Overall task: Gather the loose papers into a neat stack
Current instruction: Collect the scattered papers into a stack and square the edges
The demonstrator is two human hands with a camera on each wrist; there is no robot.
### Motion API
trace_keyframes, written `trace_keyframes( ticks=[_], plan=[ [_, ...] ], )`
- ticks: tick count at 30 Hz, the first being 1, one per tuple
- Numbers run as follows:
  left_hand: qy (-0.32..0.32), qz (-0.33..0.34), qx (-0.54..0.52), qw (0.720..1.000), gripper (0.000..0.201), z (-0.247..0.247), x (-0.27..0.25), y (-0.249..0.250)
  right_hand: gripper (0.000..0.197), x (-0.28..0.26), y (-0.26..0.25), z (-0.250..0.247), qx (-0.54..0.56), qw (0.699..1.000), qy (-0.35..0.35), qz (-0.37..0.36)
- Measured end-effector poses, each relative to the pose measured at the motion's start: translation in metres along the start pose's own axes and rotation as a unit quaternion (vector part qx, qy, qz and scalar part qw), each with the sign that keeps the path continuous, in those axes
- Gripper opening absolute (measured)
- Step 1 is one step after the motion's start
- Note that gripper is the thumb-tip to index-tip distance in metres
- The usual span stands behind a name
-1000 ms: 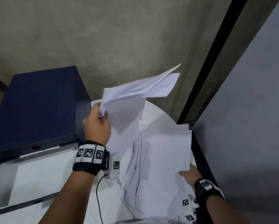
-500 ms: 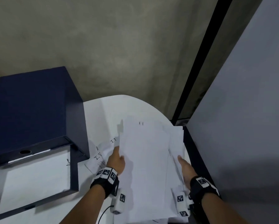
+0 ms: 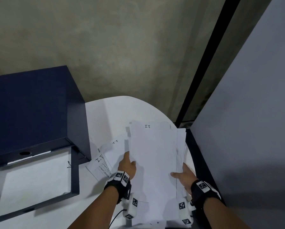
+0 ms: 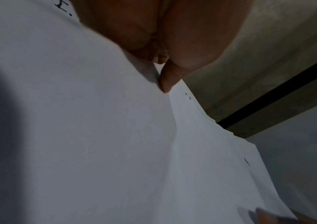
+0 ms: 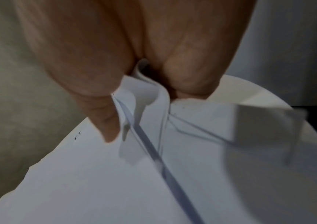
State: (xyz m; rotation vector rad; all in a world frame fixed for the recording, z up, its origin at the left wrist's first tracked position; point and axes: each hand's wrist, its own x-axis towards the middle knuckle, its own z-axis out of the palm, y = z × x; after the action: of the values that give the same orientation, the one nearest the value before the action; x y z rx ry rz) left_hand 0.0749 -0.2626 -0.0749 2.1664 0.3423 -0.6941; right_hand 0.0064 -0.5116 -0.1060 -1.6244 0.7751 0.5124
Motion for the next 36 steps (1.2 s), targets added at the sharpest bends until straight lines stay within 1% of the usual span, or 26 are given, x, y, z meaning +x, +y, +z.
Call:
trace_keyframes(
  ticks=[1, 2, 3, 5, 6, 7, 8, 9, 10, 11, 12, 14, 16, 17, 19, 21, 22, 23, 24, 25, 27, 29, 31, 33, 35, 36],
  plan=[
    [-0.002, -0.001, 0.005, 1.000, 0.056, 0.001, 0.001, 0.000, 0.054, 0.002, 0.002, -0.002, -0.001, 1.000, 0.001, -0.016],
    [0.002, -0.002, 0.009, 1.000, 0.052, 0.001, 0.003, -0.002, 0.049, 0.004, 0.004, -0.005, 0.007, 1.000, 0.006, -0.026],
    [0.017, -0.003, 0.015, 1.000, 0.048, -0.001, 0.006, -0.005, 0.048, 0.004, 0.005, -0.008, 0.017, 0.999, 0.018, -0.028],
    [0.076, -0.023, 0.030, 0.996, 0.040, -0.012, 0.008, -0.013, 0.050, 0.004, 0.003, -0.017, 0.045, 0.998, 0.042, -0.031],
    [0.112, -0.046, 0.040, 0.992, 0.042, -0.019, 0.009, -0.019, 0.051, 0.004, 0.002, -0.023, 0.054, 0.997, 0.048, -0.036],
    [0.139, -0.086, 0.048, 0.985, 0.048, -0.026, 0.009, -0.025, 0.052, 0.005, 0.003, -0.030, 0.059, 0.996, 0.056, -0.041],
    [0.150, -0.134, 0.044, 0.979, 0.056, -0.033, 0.006, -0.030, 0.053, 0.006, 0.004, -0.037, 0.061, 0.995, 0.063, -0.044],
    [0.148, -0.180, 0.028, 0.972, 0.064, -0.036, 0.006, -0.035, 0.055, 0.009, 0.007, -0.044, 0.057, 0.995, 0.072, -0.047],
    [0.135, -0.211, 0.011, 0.968, 0.068, -0.040, 0.005, -0.039, 0.058, 0.012, 0.011, -0.050, 0.054, 0.994, 0.081, -0.048],
    [0.115, -0.230, 0.000, 0.966, 0.068, -0.041, 0.004, -0.041, 0.059, 0.016, 0.015, -0.054, 0.048, 0.994, 0.090, -0.046],
    [0.097, -0.232, -0.005, 0.968, 0.064, -0.041, 0.005, -0.043, 0.060, 0.019, 0.017, -0.056, 0.045, 0.993, 0.095, -0.046],
    [0.071, -0.210, -0.005, 0.975, 0.058, -0.041, 0.006, -0.043, 0.060, 0.020, 0.019, -0.053, 0.035, 0.995, 0.085, -0.041],
    [0.047, -0.190, -0.002, 0.981, 0.065, -0.038, 0.008, -0.040, 0.059, 0.016, 0.018, -0.042, 0.029, 0.997, 0.069, -0.037],
    [0.034, -0.187, -0.001, 0.982, 0.060, -0.037, 0.007, -0.038, 0.057, 0.013, 0.017, -0.036, 0.025, 0.997, 0.066, -0.035],
    [0.027, -0.168, 0.007, 0.985, 0.023, -0.033, 0.007, -0.037, 0.054, 0.011, 0.015, -0.024, 0.021, 0.998, 0.059, -0.032],
    [0.027, -0.146, 0.007, 0.989, 0.010, -0.029, 0.006, -0.038, 0.053, 0.013, 0.015, -0.015, 0.013, 0.998, 0.045, -0.032],
    [0.035, -0.130, -0.003, 0.991, 0.010, -0.029, 0.005, -0.039, 0.054, 0.014, 0.015, -0.012, 0.007, 0.999, 0.039, -0.034],
    [0.056, -0.112, -0.017, 0.992, 0.022, -0.029, 0.005, -0.038, 0.054, 0.016, 0.016, -0.011, -0.001, 0.999, 0.037, -0.038],
    [0.081, -0.096, -0.033, 0.992, 0.029, -0.032, 0.003, -0.034, 0.054, 0.016, 0.016, -0.009, -0.009, 0.998, 0.037, -0.040],
    [0.114, -0.076, -0.049, 0.989, 0.031, -0.038, 0.000, -0.029, 0.054, 0.015, 0.015, -0.008, -0.017, 0.998, 0.036, -0.043],
    [0.180, -0.035, -0.067, 0.981, 0.027, -0.055, -0.005, -0.014, 0.054, 0.015, 0.014, -0.007, -0.030, 0.998, 0.039, -0.044],
    [0.239, 0.015, -0.059, 0.969, 0.021, -0.075, -0.010, 0.003, 0.056, 0.016, 0.014, -0.006, -0.047, 0.997, 0.042, -0.042],
    [0.298, 0.078, -0.065, 0.949, 0.016, -0.098, -0.014, 0.020, 0.059, 0.016, 0.013, -0.005, -0.060, 0.996, 0.044, -0.039],
    [0.349, 0.159, -0.080, 0.920, 0.010, -0.120, -0.020, 0.037, 0.056, 0.013, 0.007, -0.002, -0.063, 0.996, 0.044, -0.039],
    [0.382, 0.226, -0.095, 0.891, 0.008, -0.138, -0.033, 0.058, 0.055, 0.011, 0.004, 0.000, -0.070, 0.996, 0.039, -0.036],
    [0.386, 0.242, -0.114, 0.883, 0.011, -0.145, -0.039, 0.066, 0.056, 0.008, 0.002, 0.001, -0.073, 0.996, 0.034, -0.034]
  ],
)
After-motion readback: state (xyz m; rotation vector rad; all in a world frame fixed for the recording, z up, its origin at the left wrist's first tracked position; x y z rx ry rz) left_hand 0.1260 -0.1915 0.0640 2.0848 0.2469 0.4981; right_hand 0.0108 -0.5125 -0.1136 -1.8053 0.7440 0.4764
